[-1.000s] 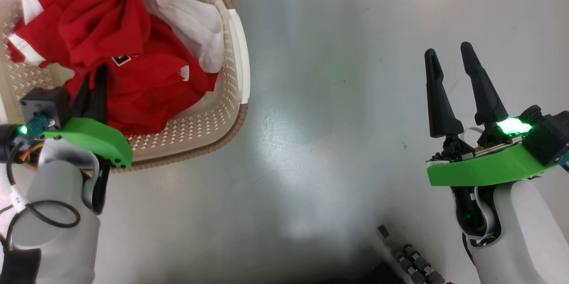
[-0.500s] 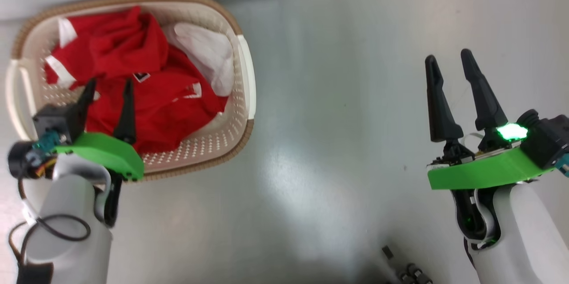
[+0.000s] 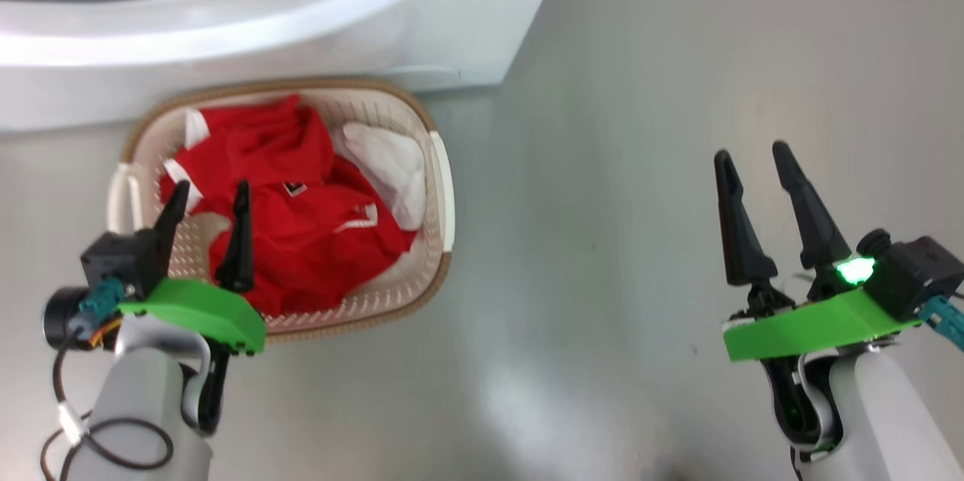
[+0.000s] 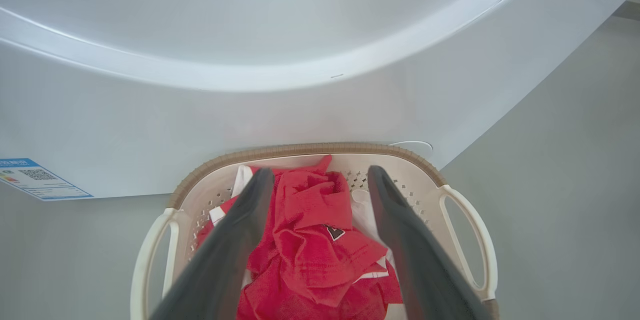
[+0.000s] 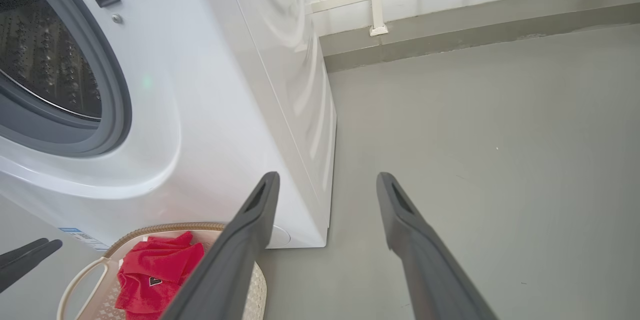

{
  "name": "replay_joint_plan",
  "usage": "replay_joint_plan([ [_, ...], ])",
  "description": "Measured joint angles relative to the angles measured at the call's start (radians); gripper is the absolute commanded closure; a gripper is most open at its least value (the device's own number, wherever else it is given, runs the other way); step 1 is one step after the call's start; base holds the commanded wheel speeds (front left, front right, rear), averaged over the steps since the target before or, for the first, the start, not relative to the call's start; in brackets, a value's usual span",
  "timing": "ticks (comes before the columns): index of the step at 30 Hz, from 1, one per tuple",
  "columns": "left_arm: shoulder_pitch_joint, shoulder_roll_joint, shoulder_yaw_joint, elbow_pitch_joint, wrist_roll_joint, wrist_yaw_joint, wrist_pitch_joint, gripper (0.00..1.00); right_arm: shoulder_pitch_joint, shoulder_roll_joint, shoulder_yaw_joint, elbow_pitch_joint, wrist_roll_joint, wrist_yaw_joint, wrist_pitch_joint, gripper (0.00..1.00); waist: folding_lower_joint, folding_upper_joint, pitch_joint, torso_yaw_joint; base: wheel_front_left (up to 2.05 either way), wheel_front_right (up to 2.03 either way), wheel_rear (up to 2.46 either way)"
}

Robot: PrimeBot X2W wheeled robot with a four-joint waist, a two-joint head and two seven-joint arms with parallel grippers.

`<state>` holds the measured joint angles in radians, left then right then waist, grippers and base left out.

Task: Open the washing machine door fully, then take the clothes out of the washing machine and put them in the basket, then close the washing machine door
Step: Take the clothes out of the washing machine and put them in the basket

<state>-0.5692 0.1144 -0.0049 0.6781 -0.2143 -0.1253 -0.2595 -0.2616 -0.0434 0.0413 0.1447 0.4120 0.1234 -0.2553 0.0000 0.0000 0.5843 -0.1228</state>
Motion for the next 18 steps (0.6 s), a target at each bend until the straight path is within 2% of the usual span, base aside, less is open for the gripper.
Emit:
replay_joint_plan([
  [18, 0.2, -0.012, -0.021, -0.224, 0.001, 0.0, 0.0, 0.0, 0.138, 0.0, -0.033, 0.028, -0.013, 0.0, 0.0, 0.0, 0.0, 0.0, -0.227, 0.042, 0.0, 0.0, 0.0],
])
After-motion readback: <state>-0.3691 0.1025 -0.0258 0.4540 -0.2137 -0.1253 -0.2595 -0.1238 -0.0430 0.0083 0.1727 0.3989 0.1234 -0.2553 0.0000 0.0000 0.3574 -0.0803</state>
